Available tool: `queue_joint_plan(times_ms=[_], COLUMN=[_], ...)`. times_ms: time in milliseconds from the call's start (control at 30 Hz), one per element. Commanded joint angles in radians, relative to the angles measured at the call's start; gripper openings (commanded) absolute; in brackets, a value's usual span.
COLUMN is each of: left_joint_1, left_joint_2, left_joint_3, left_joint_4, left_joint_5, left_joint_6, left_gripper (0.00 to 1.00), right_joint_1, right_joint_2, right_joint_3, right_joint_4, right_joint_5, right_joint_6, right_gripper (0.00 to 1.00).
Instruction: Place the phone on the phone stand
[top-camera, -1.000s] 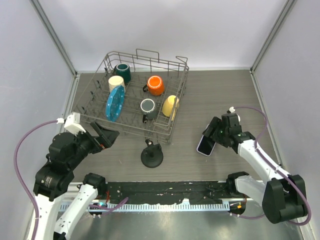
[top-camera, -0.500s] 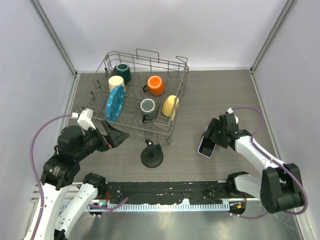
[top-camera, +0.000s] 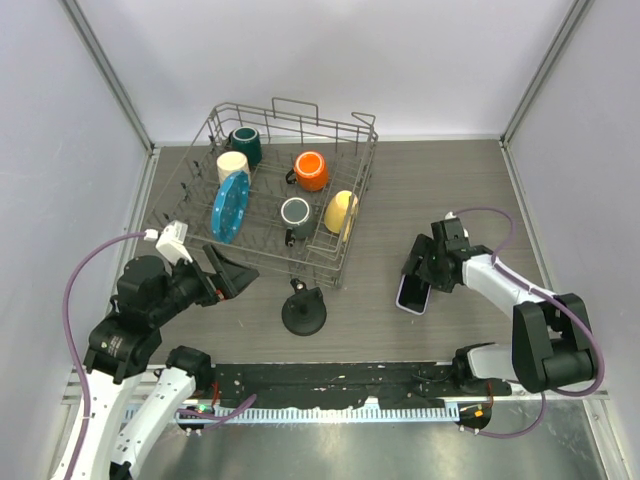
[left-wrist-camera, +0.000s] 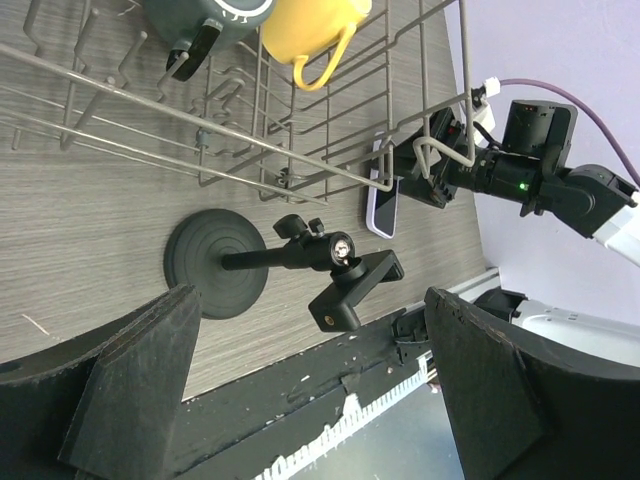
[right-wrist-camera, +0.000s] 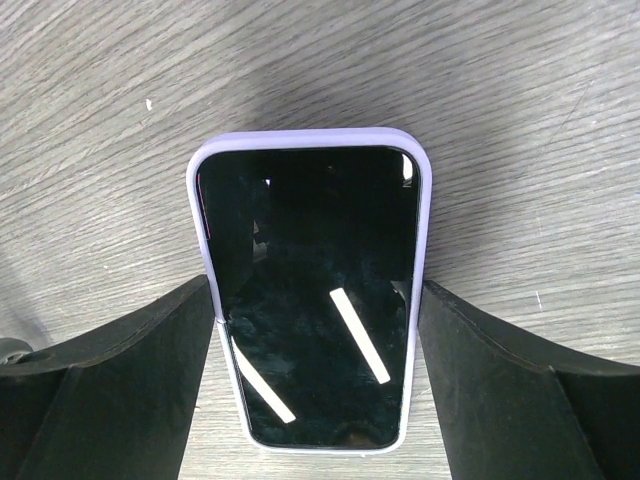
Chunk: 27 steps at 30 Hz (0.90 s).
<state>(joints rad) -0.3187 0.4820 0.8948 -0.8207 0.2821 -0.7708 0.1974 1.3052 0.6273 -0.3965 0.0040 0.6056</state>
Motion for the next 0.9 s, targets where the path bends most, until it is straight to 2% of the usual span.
queue_joint_plan(times_ms=[0,67,100,333,633,867], left_joint_1=[-0.002,-0.002,-0.002,0.0,0.0,0.0], left_joint_2=[-0.003,-0.005,-0.006,-0.014,-0.033,-0.022], left_joint_3=[0.009,0.016,0.015,0.018,0.023,0.033], left_joint_4=[0.017,0.002,0.002,-0.012,-0.041,-0.046], left_joint_5=[-0.004,-0.015,-0.02,-0.018,-0.041,-0.031], left_joint_6=[0.047,0.067,0.07,0.073,0.094,0.1], left_gripper=[0.97,0.97,0.97,0.97,0.98,0.97], right_joint_1=[0.014,0.033,0.043,0.166,0.208,0.214], right_joint_2=[0.032,0.066,0.083,0.189,0.156,0.242], right_joint_3=[0.032,0.044,0.064,0.155,0.098,0.112], right_joint_4=[-0.057,-0.09,-0.105,-0.235,-0.217,-0.211], right_joint_5=[-0.033,-0.018,0.044,0.214,0.168,0.197], right_joint_6=[-0.044,-0.035,-0.029,0.02,0.049,0.072], right_gripper=[0.85,0.85,0.85,0.86,0.89,0.79])
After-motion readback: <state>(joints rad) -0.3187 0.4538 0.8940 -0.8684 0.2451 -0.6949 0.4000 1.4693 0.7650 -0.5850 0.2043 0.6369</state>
